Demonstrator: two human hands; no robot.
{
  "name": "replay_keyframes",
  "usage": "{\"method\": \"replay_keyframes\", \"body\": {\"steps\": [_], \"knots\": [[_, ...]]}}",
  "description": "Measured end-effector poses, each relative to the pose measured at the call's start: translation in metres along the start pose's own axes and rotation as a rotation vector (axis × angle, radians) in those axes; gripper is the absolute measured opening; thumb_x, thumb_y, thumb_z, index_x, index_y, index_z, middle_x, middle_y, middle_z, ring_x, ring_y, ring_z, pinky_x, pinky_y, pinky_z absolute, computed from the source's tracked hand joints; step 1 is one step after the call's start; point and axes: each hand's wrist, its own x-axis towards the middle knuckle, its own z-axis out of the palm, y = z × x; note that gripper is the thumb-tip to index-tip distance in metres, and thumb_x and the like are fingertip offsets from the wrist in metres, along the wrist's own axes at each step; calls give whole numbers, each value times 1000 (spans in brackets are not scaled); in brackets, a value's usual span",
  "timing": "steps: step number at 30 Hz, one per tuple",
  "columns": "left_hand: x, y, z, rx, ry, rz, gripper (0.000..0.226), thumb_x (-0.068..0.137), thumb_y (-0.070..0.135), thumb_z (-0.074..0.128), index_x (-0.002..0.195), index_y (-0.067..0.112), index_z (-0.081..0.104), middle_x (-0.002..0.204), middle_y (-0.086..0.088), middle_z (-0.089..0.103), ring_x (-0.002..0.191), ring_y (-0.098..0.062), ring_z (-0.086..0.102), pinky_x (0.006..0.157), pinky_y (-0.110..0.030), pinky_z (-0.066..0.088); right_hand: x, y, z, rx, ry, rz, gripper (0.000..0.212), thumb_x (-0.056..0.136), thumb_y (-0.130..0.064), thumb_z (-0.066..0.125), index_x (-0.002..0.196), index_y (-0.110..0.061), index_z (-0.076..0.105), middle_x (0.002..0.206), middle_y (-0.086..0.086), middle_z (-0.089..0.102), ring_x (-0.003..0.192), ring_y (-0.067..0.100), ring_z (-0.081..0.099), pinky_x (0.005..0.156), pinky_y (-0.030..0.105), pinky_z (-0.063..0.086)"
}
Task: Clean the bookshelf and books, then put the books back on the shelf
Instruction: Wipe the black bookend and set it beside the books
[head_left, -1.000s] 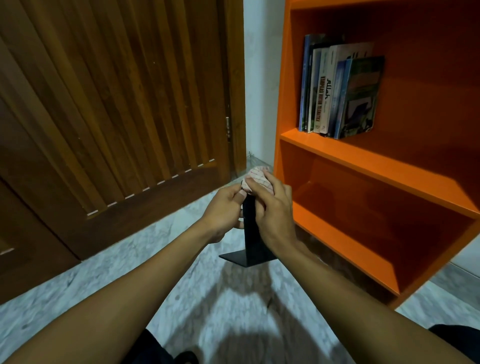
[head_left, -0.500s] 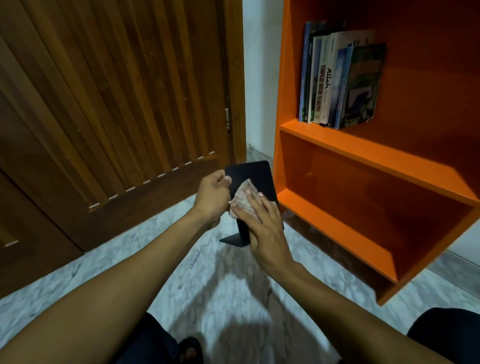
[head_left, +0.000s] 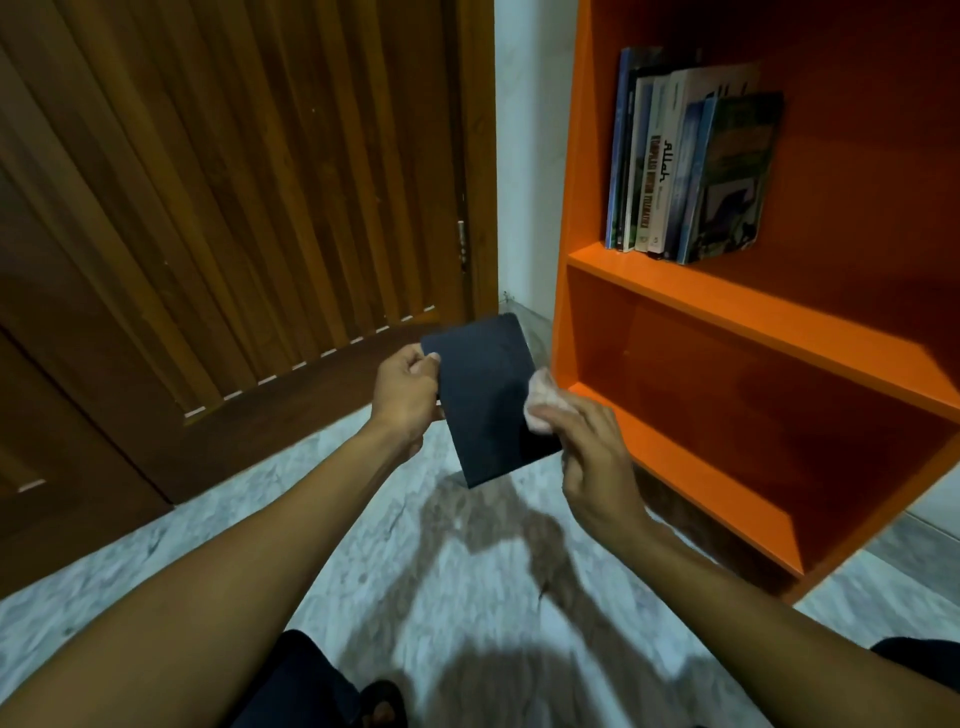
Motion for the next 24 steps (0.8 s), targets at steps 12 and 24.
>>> {"method": "replay_keyframes", "body": {"steps": [12,24], "knots": [[12,0,-5,-147,113,-89,23,107,17,40,92,13,58,95,-11,60,80,-28,58,58,-33,57,9,1,29,-244,-237,-280,74,64,17,52,126,-22,63,143,5,55,132,29,45,110,43,30],[21,-15,-31,-288,157,-361,32,106,4,33,129,9,54,118,-14,69,103,-30,71,90,-50,58,-17,5,-12,357,-289,538,47,106,-20,44,150,-29,31,134,-11,60,125,30,50,92,23,47]]}}
